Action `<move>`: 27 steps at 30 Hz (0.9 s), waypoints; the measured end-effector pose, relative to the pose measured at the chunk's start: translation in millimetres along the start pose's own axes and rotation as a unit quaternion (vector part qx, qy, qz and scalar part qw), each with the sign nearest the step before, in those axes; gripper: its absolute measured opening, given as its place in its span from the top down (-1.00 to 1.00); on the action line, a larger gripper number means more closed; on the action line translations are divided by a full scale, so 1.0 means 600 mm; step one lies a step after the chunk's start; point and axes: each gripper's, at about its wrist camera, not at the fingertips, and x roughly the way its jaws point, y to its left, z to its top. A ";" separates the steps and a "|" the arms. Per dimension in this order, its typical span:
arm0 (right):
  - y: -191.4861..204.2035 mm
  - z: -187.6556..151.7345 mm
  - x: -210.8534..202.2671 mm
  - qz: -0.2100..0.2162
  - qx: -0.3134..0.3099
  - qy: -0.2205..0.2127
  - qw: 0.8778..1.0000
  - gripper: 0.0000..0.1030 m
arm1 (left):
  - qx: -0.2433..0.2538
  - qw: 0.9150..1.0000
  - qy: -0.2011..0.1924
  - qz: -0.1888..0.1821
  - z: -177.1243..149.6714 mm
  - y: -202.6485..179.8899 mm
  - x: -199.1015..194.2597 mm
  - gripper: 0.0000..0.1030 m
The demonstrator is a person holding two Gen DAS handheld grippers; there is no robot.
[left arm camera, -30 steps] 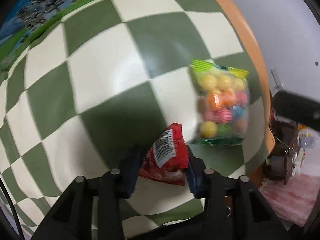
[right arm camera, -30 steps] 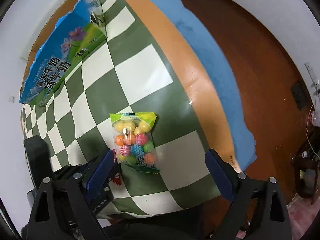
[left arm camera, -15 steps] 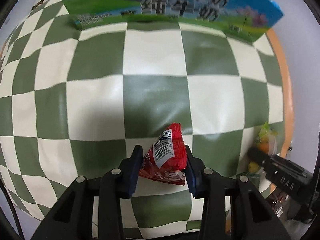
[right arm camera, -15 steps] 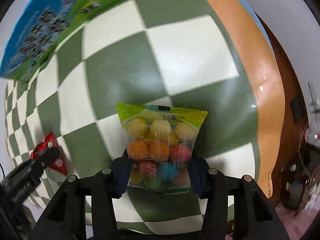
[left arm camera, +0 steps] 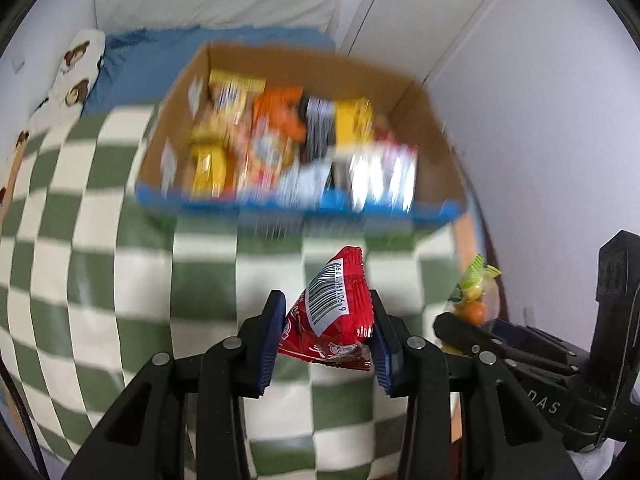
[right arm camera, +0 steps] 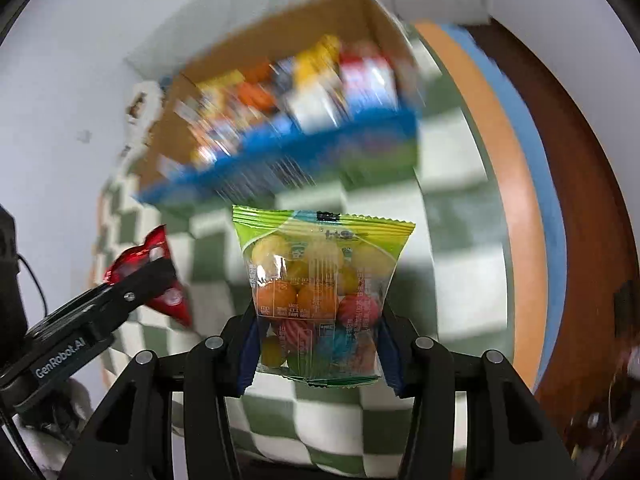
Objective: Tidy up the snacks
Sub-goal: 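Grasp the green candy bag with the right tool while the left tool grasps the red packet, then lower both packets into the box and open both tools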
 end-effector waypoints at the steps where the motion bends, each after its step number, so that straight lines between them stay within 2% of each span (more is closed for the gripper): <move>1: 0.010 0.030 -0.016 0.008 -0.007 -0.010 1.000 -0.02 | 0.000 1.000 -0.008 -0.003 0.025 -0.001 -0.010 0.29; 4: 0.035 0.105 -0.036 0.012 -0.027 -0.027 0.999 -0.02 | 0.006 1.000 -0.021 0.003 0.106 -0.005 -0.005 0.29; 7: 0.053 0.183 -0.031 0.001 -0.047 -0.032 0.998 -0.02 | 0.008 1.000 -0.015 0.018 0.180 0.010 0.020 0.29; 11: 0.082 0.286 0.034 -0.010 -0.061 -0.008 0.998 -0.02 | 0.006 0.999 0.020 0.041 0.272 0.040 0.071 0.29; 14: 0.089 0.336 0.093 -0.018 -0.063 0.022 0.998 -0.02 | 0.000 0.997 0.046 0.057 0.317 0.064 0.121 0.29; 18: 0.098 0.372 0.166 -0.036 -0.071 0.051 0.996 -0.02 | -0.007 0.994 0.078 0.070 0.342 0.094 0.182 0.29; 24: 0.086 0.400 0.238 -0.039 -0.058 0.088 0.994 -0.05 | -0.027 0.989 0.126 0.076 0.356 0.131 0.251 0.26; 25: 0.084 0.403 0.248 -0.043 -0.057 0.099 0.993 -0.17 | -0.029 0.988 0.128 0.076 0.355 0.135 0.255 0.23; 26: 0.081 0.406 0.255 -0.049 -0.056 0.108 0.991 -0.31 | -0.031 0.988 0.128 0.078 0.352 0.138 0.259 0.05; 27: 0.079 0.408 0.257 -0.055 -0.056 0.109 0.991 -0.69 | -0.031 0.988 0.127 0.081 0.350 0.139 0.259 -0.09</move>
